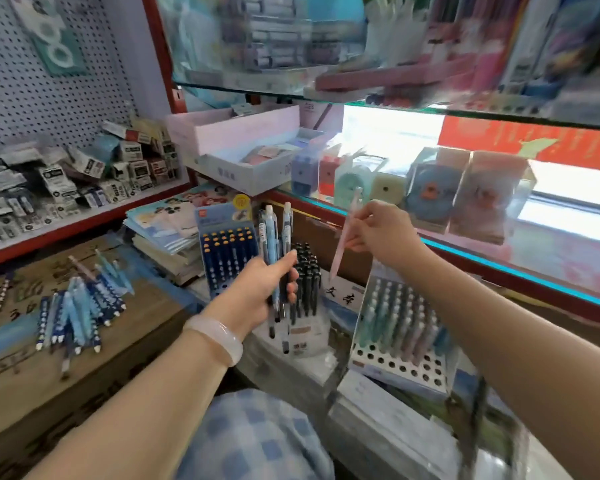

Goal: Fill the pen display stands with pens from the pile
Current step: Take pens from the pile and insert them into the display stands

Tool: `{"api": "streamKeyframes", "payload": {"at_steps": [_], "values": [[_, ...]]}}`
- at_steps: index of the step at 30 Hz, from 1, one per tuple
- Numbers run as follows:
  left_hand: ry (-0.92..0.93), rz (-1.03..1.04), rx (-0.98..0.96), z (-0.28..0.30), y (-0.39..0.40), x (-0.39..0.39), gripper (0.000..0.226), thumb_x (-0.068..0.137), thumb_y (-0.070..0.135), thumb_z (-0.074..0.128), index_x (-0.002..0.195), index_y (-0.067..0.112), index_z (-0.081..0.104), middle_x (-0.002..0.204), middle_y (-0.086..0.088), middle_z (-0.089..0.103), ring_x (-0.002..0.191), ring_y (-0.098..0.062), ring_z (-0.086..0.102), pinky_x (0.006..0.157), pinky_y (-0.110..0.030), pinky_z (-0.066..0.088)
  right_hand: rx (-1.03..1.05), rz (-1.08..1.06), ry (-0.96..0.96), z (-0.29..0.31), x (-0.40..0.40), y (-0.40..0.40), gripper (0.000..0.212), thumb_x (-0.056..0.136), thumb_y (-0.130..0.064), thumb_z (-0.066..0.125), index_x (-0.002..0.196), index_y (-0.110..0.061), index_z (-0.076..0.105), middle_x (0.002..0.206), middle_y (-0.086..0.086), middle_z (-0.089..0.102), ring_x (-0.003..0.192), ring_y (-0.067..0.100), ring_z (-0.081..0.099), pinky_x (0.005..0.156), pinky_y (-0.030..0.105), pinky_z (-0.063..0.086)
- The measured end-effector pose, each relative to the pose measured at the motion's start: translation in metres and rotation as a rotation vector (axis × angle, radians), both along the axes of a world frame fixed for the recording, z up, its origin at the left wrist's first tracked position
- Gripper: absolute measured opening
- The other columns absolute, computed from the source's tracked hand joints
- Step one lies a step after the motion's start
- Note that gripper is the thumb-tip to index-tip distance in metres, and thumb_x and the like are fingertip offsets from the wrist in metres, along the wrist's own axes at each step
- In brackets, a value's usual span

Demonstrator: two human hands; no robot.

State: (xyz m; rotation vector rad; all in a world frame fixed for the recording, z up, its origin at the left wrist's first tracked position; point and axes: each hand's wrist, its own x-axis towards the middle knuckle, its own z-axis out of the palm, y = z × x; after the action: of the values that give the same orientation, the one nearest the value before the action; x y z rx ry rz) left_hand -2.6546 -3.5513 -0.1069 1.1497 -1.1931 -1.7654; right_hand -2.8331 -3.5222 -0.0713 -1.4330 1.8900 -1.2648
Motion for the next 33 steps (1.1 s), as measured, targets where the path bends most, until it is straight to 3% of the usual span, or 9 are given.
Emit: {"api": "streamKeyframes", "payload": {"at_steps": [4,9,16,23,28,33], "values": [[-0.048,-0.058,-0.008,-0.006,0.016,-0.043,0.019,0.096,0.022,0.049,0.084,0.007,0.049,0.062,-0.004,0.046,0.038,-0.01,0.04,0.035,-0.018,0.035,-0.011,-0.055,0.077,-0.005,-0.031,0.031,0.02,0.095,-0.009,0.052,0.078,-0.02,0.052,0.08,0.01,0.068,0.074,0.02,0.069,0.073,0.031,0.058],[-0.11,-0.048,0.0,-0.02,0.029,-0.073,0.018,0.098,0.017,0.046,0.085,0.005,0.049,0.065,-0.009,0.055,0.045,-0.014,0.043,0.036,-0.019,0.039,-0.013,-0.13,0.198,-0.024,-0.07,0.07,0.013,0.092,-0.009,0.053,0.082,-0.013,0.06,0.081,0.008,0.067,0.075,0.018,0.066,0.076,0.033,0.055],[-0.228,-0.096,-0.105,-0.038,0.036,-0.081,0.023,0.097,0.007,0.044,0.078,0.006,0.056,0.068,-0.01,0.061,0.051,-0.015,0.048,0.048,-0.023,0.046,0.087,-0.252,0.256,-0.063,-0.111,0.121,0.018,0.092,-0.014,0.054,0.079,-0.024,0.056,0.076,-0.003,0.065,0.071,0.014,0.065,0.076,0.04,0.056],[-0.224,-0.134,-0.079,-0.045,0.047,-0.088,0.015,0.096,0.005,0.047,0.085,0.004,0.057,0.064,-0.007,0.062,0.052,-0.015,0.053,0.047,-0.023,0.048,0.148,-0.227,0.148,-0.104,-0.086,0.132,0.025,0.094,-0.013,0.053,0.076,-0.03,0.05,0.082,-0.005,0.063,0.08,0.013,0.064,0.077,0.033,0.055],[-0.192,-0.096,-0.03,-0.044,0.05,-0.082,0.008,0.095,0.004,0.048,0.092,0.001,0.055,0.064,-0.009,0.061,0.039,-0.008,0.053,0.04,-0.018,0.047,0.143,-0.218,0.168,-0.125,-0.063,0.125,0.01,0.097,-0.018,0.05,0.087,-0.021,0.051,0.083,-0.005,0.06,0.073,0.009,0.058,0.059,0.017,0.042],[-0.173,-0.152,-0.026,-0.047,0.051,-0.074,0.009,0.095,0.005,0.048,0.093,0.002,0.056,0.063,-0.007,0.062,0.042,-0.008,0.054,0.04,-0.019,0.046,0.137,-0.275,0.218,-0.142,-0.05,0.125,0.012,0.098,-0.018,0.047,0.098,-0.01,0.056,0.086,0.002,0.062,0.073,0.013,0.055,0.064,0.025,0.045]]}}
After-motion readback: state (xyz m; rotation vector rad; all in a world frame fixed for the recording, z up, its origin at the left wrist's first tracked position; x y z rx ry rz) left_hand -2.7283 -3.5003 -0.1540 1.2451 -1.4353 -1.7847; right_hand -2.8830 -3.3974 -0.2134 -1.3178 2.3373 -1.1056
